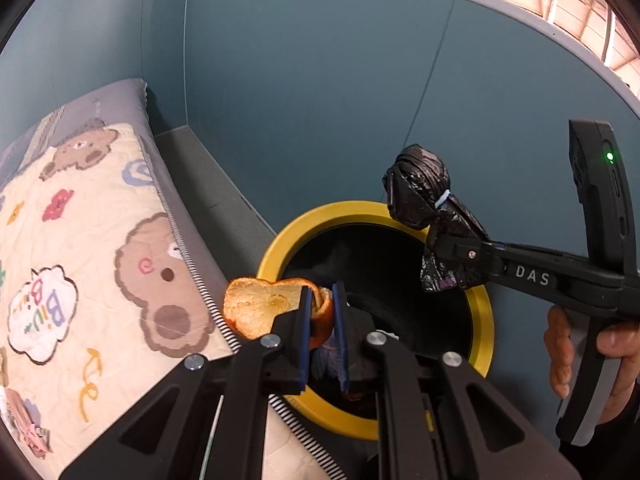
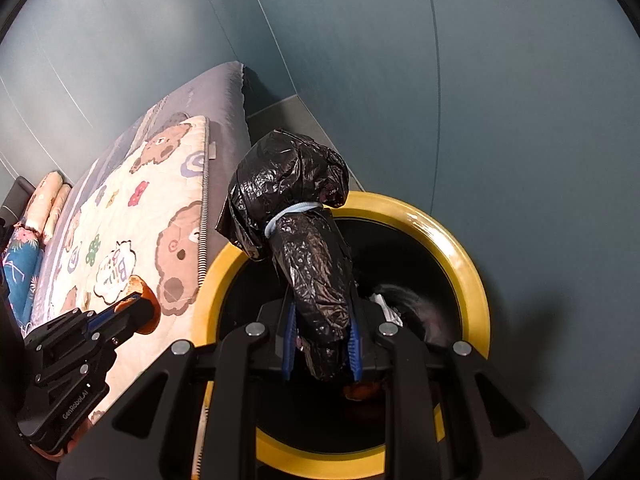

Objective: Collect trash
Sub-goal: 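Carry the orange peel and black bag in both tools over the yellow bin, then open both tools to drop the peel and black bag into the bin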

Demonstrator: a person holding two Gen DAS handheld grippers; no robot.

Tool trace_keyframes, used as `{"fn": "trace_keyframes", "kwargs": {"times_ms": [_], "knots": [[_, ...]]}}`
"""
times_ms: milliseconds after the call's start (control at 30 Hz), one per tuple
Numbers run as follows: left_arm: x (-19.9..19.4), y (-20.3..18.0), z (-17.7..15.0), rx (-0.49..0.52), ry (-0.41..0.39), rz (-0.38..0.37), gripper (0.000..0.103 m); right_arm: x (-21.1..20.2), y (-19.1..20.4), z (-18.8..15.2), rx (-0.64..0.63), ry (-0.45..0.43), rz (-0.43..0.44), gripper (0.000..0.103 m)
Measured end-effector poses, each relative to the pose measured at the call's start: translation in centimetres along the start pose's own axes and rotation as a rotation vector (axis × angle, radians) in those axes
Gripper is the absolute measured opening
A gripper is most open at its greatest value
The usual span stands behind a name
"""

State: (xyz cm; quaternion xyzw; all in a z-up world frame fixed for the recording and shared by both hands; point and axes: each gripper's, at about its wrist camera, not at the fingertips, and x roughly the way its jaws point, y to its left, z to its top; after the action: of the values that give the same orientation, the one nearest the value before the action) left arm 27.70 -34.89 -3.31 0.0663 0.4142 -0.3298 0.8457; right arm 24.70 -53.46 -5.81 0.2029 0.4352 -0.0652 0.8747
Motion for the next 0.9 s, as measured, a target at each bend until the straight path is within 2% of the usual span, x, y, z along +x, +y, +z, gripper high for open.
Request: {"fn": "trace_keyframes", "kwargs": {"times_ms": [467,533,600,633,667,900], "knots": [[5.4,0.9,0.3,-0.082,0.094,-0.047,0.012,2.7,-2.3,-1.0,0.027,0.048,-0.029,0.022],[5.4,1.2,0.5,-0.096,0.093,-0.044,0.024,2.5,-2.5,-1.1,0.033,0.045,-0.032,0.026],[5.2,1.6,0.6,-0.118,0.092,-0.046,0.044,2.3,-2.7,-1.0,0.045,0.034,-0.033,0.034],[5.1,1.8,0.6,-0.126,0.091,-0.044,0.045,2.2,-2.7,-1.0,0.053,0.029,-0.035,0.039],[5.0,2.0,0.6,-0.132,0.089,-0.04,0.045,2.2,-2.7,-1.1,0.056,0.025,-0.037,0.04],[4.2,3.4,0.3,-0.157,0.089,-0.034,0.05,1.1,-2.9,-1.3,0.068,0.009,-0.043,0.041]]}}
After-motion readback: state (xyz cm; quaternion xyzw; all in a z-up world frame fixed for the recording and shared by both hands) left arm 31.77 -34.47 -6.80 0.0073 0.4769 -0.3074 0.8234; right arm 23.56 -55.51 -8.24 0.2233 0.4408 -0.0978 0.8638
